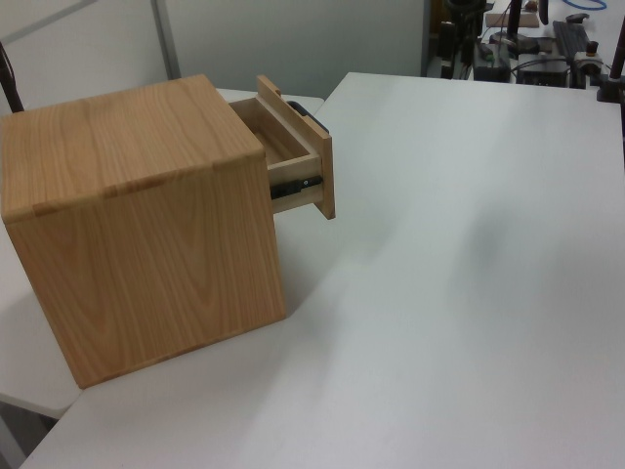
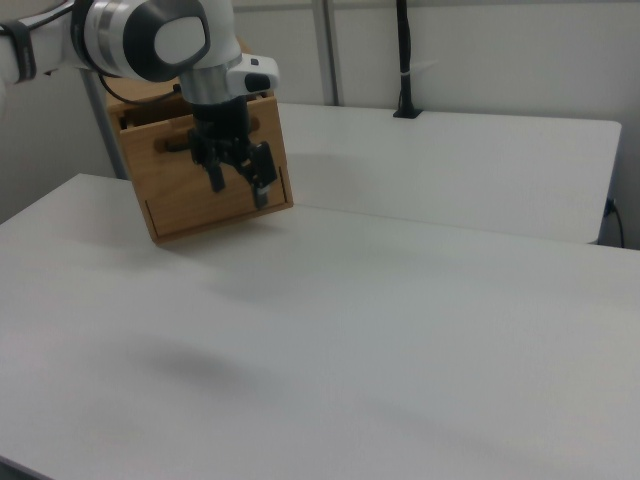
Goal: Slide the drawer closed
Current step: 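Move the gripper from its raised start pose toward the open drawer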
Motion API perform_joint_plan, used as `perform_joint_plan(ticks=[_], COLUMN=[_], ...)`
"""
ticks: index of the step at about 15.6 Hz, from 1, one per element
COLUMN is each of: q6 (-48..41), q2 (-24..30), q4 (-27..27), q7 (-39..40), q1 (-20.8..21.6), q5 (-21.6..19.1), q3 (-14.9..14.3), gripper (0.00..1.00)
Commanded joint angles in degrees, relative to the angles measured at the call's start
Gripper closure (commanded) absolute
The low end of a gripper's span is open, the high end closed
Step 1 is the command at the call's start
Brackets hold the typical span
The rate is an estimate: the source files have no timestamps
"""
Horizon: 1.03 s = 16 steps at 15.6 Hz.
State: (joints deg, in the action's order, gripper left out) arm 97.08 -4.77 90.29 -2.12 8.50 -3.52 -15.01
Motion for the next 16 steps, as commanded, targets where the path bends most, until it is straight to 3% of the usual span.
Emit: perform_joint_plan(ticks=[1,4,8,14,16], q6=[0.82,8.98,17.67,30.69,32.81], q2=[0.47,-0.59,-4.36,-10.34,-11.92], q4=[-0.55,-0.30,-0.38,-0.73,-0.73], q7=[-6.81,-15.43,-19.85,-28.72,-29.43], q1=[0.64,0.73,1.26,9.33,11.27], q5=[-10.25,-19.04,-29.86,-30.14,-29.62], q3=[-1.24,-1.68,-2.12,-3.00,-3.88], gripper=[0.00,0.00,0.01,0.02,0.10])
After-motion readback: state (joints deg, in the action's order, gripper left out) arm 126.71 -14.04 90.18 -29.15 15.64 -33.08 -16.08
